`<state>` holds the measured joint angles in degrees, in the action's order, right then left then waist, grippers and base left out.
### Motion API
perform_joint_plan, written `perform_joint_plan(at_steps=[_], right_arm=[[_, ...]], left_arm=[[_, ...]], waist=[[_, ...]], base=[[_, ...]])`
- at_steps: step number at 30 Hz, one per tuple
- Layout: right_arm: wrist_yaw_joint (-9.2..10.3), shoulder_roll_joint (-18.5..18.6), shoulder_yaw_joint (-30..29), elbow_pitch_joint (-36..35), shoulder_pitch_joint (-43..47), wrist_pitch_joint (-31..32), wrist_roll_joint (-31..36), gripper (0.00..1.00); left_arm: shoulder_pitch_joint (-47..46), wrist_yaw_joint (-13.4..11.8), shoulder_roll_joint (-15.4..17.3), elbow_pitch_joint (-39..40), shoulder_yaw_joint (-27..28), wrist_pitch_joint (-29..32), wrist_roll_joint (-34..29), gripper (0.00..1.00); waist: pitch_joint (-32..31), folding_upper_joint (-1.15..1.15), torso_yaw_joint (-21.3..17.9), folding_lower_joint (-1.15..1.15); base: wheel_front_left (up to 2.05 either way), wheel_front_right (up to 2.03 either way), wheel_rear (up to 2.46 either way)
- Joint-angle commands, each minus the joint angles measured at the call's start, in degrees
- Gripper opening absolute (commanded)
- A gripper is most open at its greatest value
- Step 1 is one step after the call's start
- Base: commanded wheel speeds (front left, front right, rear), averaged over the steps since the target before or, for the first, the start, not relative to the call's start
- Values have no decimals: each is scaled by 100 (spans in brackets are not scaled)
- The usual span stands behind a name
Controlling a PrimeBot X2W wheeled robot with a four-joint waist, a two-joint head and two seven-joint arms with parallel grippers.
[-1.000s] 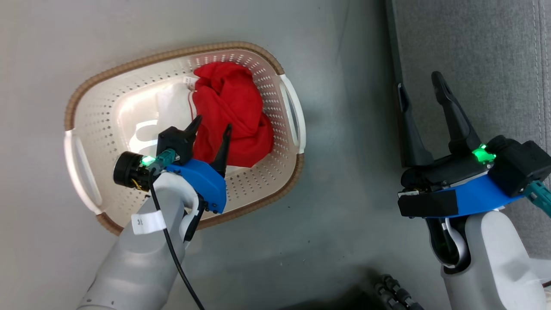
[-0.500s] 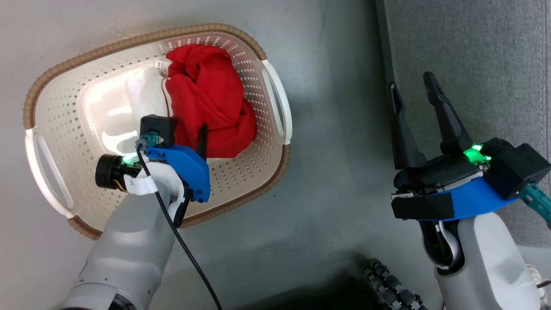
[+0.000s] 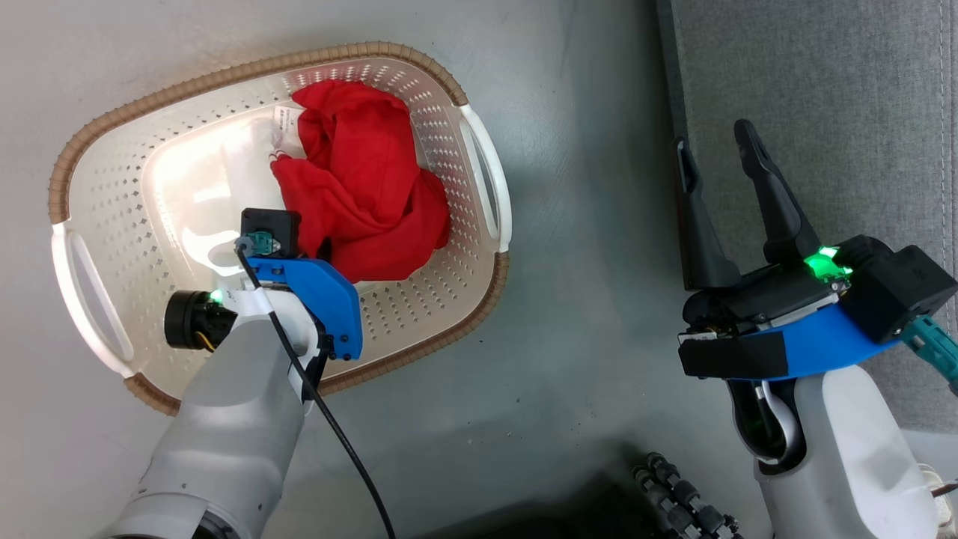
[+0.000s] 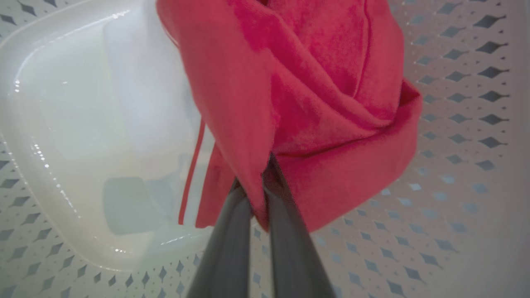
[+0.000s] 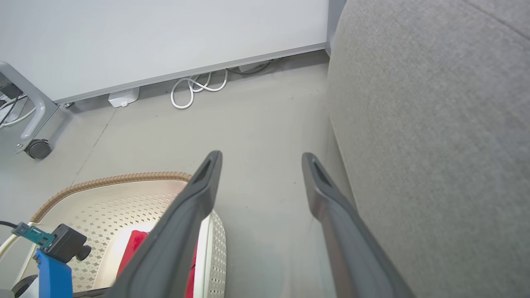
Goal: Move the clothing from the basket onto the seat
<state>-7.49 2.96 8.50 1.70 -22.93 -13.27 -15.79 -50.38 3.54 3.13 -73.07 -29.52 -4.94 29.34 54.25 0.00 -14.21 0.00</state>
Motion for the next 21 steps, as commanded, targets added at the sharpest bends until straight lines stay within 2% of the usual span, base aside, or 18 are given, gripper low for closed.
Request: perform_joint_plan(at_steps=[1,21], right_arm=[[-1,-12,-5,2,-73,-36,13,100],[-1,-11,-6,53,-101,-41,1,100]], left_arm=[[-76,11,-3,-9,-12,16,27,0],[-101,137,-16,-57,-179,-118,150,0]], waist=[[-9,0,4,0],[-191,0,42,0]], base=[[0,0,0],[0,0,0]])
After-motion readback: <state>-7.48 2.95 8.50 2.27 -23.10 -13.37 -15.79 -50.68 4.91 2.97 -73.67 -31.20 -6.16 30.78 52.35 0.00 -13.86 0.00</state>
